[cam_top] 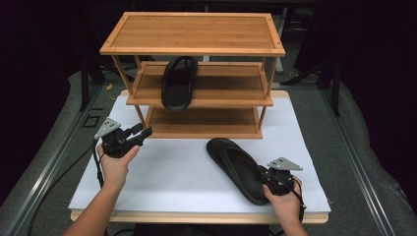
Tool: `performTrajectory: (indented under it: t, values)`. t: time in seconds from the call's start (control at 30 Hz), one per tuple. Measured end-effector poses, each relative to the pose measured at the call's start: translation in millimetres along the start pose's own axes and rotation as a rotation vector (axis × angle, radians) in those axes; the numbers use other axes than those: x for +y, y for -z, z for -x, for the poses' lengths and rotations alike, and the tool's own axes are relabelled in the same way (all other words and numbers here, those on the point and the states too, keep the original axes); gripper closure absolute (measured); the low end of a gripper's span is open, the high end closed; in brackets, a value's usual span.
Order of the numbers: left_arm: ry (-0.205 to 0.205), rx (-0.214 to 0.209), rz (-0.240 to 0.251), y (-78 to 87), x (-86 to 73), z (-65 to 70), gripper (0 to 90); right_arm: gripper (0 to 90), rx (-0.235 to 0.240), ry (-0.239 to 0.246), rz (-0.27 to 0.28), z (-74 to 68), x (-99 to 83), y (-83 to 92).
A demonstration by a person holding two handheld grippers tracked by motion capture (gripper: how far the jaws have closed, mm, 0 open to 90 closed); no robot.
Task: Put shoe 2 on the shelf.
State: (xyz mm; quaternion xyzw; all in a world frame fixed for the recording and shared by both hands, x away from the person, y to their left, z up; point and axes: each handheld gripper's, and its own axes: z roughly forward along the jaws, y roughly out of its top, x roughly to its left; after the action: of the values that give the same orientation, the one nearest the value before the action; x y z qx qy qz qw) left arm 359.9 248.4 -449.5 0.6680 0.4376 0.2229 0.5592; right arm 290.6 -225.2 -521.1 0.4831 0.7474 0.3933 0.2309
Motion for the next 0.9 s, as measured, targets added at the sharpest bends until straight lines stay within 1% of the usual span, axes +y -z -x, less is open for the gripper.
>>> performTrajectory:
  t: [0.03, 0.07, 0.1, 0.17, 0.2, 0.3, 0.33, 0.37, 0.5, 0.6, 0.63, 0.73, 0.9]
  values:
    - [0.000, 0.002, 0.002, 0.4, -0.1, -0.2, 54.8, 84.7, 0.008, 0.004, 0.005, -1.2, 0.5, 1.1]
    - [0.000, 0.003, 0.003, 0.8, 0.0, -0.3, 54.9, 84.7, -0.009, 0.009, 0.008, -3.2, 1.3, 2.5]
    - [0.000, 0.003, 0.003, 1.1, 0.2, -0.6, 54.9, 84.7, -0.010, 0.007, 0.015, -4.4, 1.8, 3.4]
    - [0.001, 0.006, 0.006, 1.2, 0.3, -1.3, 54.8, 84.7, 0.010, 0.009, 0.035, -5.2, 3.1, 5.5]
    - [0.002, 0.008, 0.006, 1.3, 0.3, -1.7, 54.9, 84.7, 0.001, 0.008, 0.045, -5.7, 3.9, 7.2]
    - [0.003, 0.011, 0.006, 1.8, 0.0, -2.6, 54.8, 84.7, 0.000, -0.006, 0.076, -4.5, 5.8, 11.8]
    - [0.005, 0.010, 0.008, 2.1, -0.3, -2.6, 54.8, 84.6, 0.006, -0.018, 0.092, -3.9, 6.1, 12.9]
    - [0.006, 0.012, 0.006, 2.4, -0.5, -2.6, 54.8, 84.6, 0.007, -0.024, 0.096, -3.0, 6.9, 15.2]
    - [0.005, 0.016, 0.002, 3.8, -1.2, -2.5, 54.3, 84.6, 0.008, -0.033, 0.140, -2.1, 10.4, 22.9]
    - [0.003, 0.023, 0.007, 5.7, -1.2, -3.0, 54.2, 84.6, 0.008, -0.028, 0.163, -1.7, 14.0, 29.3]
    - [0.005, 0.025, 0.007, 6.7, -0.8, -3.7, 54.2, 84.6, 0.008, -0.033, 0.179, -1.9, 15.1, 30.7]
    - [0.009, 0.029, 0.012, 7.4, -0.6, -5.2, 54.2, 84.6, 0.016, -0.036, 0.202, -2.1, 19.3, 36.4]
    - [0.011, 0.033, 0.006, 8.4, -1.6, -6.5, 54.3, 84.6, 0.021, -0.027, 0.243, -4.7, 24.4, 43.2]
